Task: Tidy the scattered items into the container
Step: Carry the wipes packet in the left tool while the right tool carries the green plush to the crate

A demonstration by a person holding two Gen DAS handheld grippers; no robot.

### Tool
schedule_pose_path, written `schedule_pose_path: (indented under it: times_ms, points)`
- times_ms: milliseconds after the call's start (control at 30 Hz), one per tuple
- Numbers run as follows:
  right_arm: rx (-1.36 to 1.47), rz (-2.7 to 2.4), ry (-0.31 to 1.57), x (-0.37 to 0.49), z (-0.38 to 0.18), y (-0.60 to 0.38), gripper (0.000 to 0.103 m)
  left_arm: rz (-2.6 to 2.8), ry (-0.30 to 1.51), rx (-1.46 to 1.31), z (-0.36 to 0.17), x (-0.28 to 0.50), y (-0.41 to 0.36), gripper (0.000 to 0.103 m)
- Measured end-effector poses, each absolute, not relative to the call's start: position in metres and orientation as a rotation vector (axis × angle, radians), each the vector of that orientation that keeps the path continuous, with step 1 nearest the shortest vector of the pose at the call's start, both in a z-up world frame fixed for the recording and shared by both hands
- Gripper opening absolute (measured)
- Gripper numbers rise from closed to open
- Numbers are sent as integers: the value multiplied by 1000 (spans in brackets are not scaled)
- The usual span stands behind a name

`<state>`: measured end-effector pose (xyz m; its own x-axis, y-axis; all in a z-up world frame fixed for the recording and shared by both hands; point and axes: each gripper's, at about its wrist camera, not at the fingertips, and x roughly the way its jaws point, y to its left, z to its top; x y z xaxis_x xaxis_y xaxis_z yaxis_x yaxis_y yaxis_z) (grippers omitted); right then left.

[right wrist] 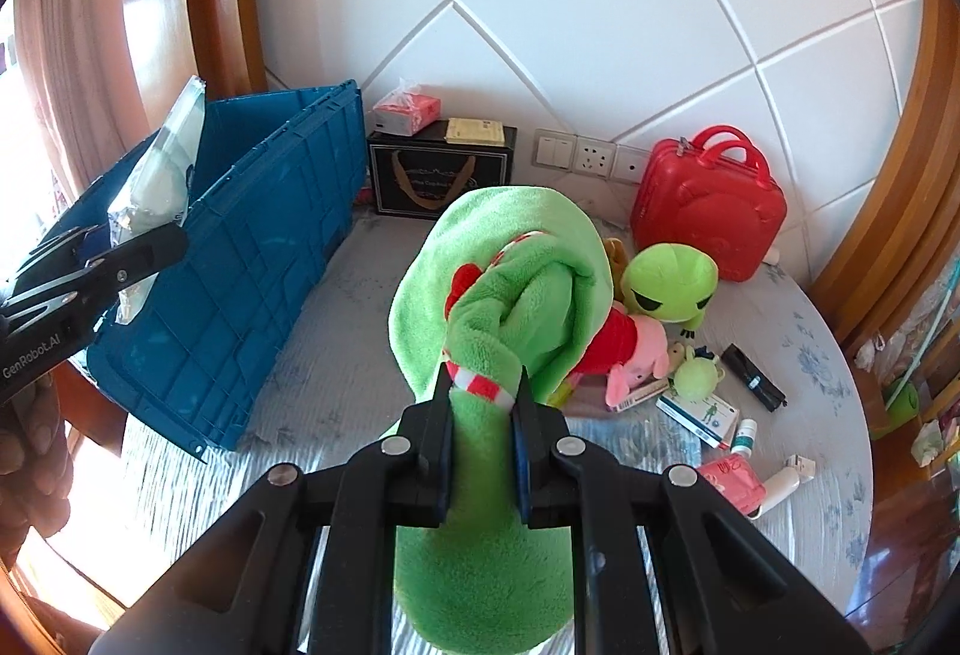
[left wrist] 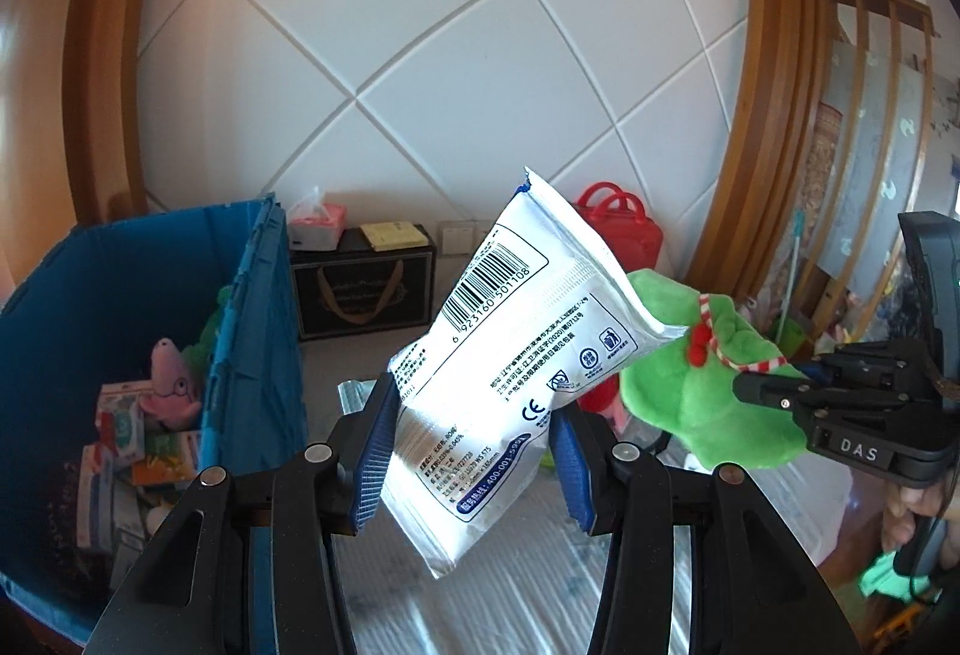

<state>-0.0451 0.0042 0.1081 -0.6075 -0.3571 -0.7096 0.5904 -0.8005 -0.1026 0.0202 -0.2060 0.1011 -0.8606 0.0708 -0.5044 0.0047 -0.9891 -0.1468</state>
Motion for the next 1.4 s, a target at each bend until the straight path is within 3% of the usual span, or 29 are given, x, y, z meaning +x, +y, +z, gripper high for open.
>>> schedule_pose_path:
  times_ms: [867,1400]
  points:
    - [673,-2133,513,20,162,-209,15,3256,-424,-709,115,92,-409,47]
    - [604,-2019,553,32,171,-278,15,3356,-498,-737,109,101,-469,47]
